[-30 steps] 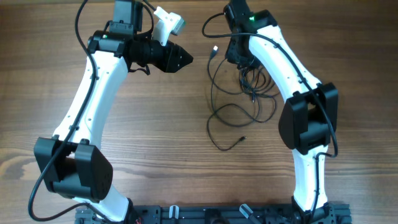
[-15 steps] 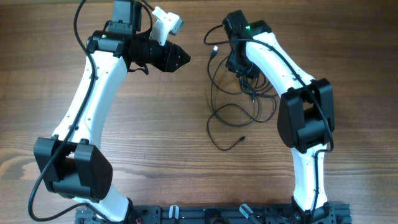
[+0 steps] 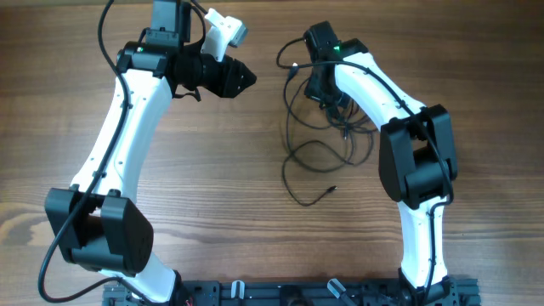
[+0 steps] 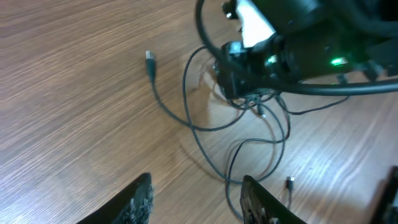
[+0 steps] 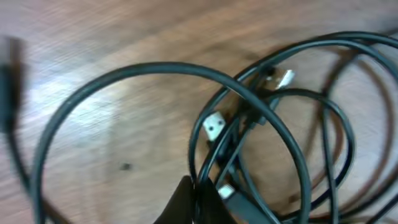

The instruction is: Untangle cables

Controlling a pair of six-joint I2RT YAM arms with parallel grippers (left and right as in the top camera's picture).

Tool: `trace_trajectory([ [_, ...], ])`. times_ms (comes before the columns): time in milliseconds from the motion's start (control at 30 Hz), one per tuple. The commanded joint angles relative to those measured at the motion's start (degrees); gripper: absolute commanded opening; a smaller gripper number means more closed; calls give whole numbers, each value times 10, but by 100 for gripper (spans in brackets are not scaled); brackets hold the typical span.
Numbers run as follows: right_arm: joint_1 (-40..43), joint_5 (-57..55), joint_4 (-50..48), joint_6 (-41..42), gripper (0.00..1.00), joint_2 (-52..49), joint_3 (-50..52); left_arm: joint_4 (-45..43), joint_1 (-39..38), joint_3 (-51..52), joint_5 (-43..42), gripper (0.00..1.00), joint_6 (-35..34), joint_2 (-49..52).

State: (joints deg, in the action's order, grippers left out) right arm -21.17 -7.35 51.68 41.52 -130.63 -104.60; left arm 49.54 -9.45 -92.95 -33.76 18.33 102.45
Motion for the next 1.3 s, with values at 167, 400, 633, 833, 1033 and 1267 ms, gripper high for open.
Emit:
trace_trajectory([
  [167, 21, 98, -26, -58, 5, 10, -20, -6, 24, 2, 64, 44, 2, 5],
  [400, 31, 198, -75, -103, 5, 86, -50, -13, 99, 2, -17, 45, 8, 5],
  [633, 30, 362, -101, -139, 4, 150, -99, -4, 159, 2, -56, 51, 24, 5],
  [833, 30, 490, -147, -145, 5, 198, -99, -10, 164, 2, -123, 52, 52, 7],
  [1033, 30, 577, -174, -142, 5, 228, -99, -5, 163, 2, -228, 53, 94, 21],
  [1267, 30, 646, -198, -130, 5, 235, -99, -23, 160, 2, -295, 53, 100, 44],
])
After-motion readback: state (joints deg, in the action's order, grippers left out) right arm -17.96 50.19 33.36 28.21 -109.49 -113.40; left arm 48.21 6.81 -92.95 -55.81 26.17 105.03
